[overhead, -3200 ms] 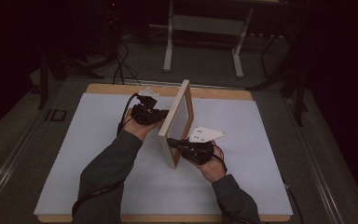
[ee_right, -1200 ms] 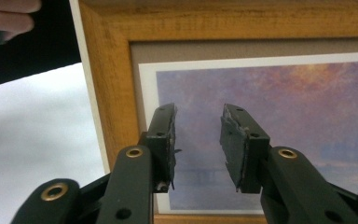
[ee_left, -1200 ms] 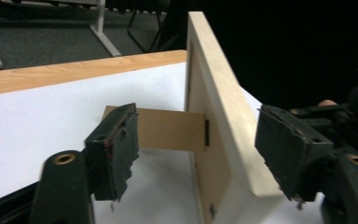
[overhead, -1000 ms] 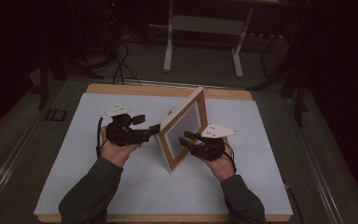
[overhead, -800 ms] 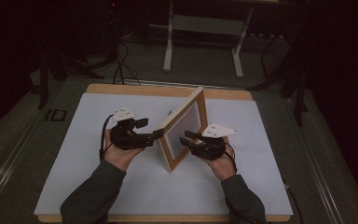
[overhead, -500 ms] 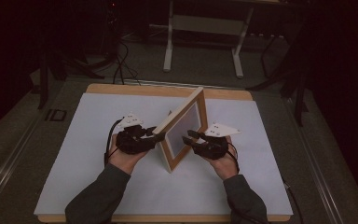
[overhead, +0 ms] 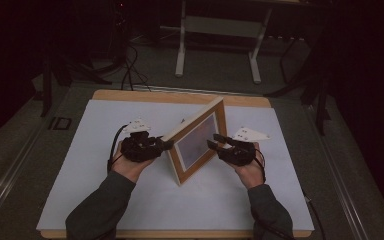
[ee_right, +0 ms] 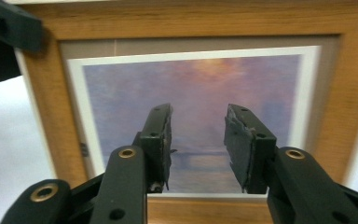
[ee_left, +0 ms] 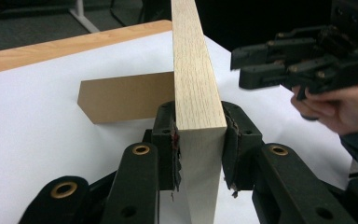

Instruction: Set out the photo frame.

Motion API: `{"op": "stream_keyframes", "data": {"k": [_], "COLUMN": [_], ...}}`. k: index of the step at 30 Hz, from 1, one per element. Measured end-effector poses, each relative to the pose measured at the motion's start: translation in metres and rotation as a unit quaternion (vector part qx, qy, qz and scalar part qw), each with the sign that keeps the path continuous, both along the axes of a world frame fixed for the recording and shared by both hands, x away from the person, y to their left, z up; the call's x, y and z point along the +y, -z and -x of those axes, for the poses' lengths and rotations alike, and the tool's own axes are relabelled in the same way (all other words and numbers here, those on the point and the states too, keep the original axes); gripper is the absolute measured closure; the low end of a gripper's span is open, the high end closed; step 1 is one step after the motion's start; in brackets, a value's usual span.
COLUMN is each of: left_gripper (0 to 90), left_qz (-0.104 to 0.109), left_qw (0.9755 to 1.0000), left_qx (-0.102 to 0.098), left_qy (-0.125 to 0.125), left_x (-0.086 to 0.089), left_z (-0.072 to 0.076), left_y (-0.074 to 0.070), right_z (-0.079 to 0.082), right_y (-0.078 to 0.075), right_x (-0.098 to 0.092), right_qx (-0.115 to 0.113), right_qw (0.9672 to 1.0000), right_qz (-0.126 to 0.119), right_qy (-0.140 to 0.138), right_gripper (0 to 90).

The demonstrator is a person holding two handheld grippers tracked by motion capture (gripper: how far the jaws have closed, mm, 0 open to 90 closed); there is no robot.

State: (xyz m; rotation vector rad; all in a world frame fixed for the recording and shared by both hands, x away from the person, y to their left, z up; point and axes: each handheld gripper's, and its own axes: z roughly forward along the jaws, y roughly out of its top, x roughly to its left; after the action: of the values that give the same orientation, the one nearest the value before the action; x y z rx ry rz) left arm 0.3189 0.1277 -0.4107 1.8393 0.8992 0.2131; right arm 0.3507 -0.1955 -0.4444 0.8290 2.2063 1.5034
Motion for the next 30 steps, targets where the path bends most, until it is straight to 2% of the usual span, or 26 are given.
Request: {"op": "stream_keyframes", "data": {"k": [8, 9, 14, 18, 21, 24, 26, 30], "left_gripper": [71.1, 71.1, 71.1, 71.1, 69.7, 57.2, 54.7, 53.5], "left_qz": [-0.006, -0.006, -0.012, -0.014, -0.011, -0.003, -0.001, 0.004], "left_qw": [0.9988, 0.9988, 0.9959, 0.9944, 0.9964, 0.9992, 0.9998, 0.9991], "left_qx": [0.008, 0.008, 0.015, 0.018, 0.008, -0.004, -0.015, -0.032], "left_qy": [0.049, 0.049, 0.088, 0.103, 0.084, 0.040, 0.010, -0.028], "left_x": [0.020, 0.020, 0.037, 0.045, 0.046, 0.046, 0.046, 0.044], "left_z": [-0.012, -0.012, -0.021, -0.026, -0.023, -0.017, -0.010, 0.004], "left_y": [-0.002, -0.002, -0.004, -0.004, -0.003, 0.000, 0.003, 0.006], "right_z": [-0.007, -0.007, -0.015, -0.022, -0.028, -0.035, -0.038, -0.046], "right_y": [-0.005, -0.005, -0.003, 0.000, 0.000, 0.000, -0.001, -0.005], "right_x": [-0.019, -0.019, -0.024, -0.024, -0.024, -0.023, -0.023, -0.022], "right_qx": [-0.004, -0.004, 0.000, 0.006, 0.007, 0.004, 0.005, -0.001], "right_qw": [0.9995, 0.9995, 0.9989, 0.9985, 0.9980, 0.9973, 0.9972, 0.9967], "right_qz": [0.006, 0.006, 0.019, 0.027, 0.032, 0.038, 0.035, 0.039], "right_qy": [0.030, 0.030, 0.042, 0.048, 0.054, 0.063, 0.066, 0.071], "right_gripper": [58.9, 58.9, 58.4, 58.0, 56.5, 54.6, 53.7, 52.2]}}
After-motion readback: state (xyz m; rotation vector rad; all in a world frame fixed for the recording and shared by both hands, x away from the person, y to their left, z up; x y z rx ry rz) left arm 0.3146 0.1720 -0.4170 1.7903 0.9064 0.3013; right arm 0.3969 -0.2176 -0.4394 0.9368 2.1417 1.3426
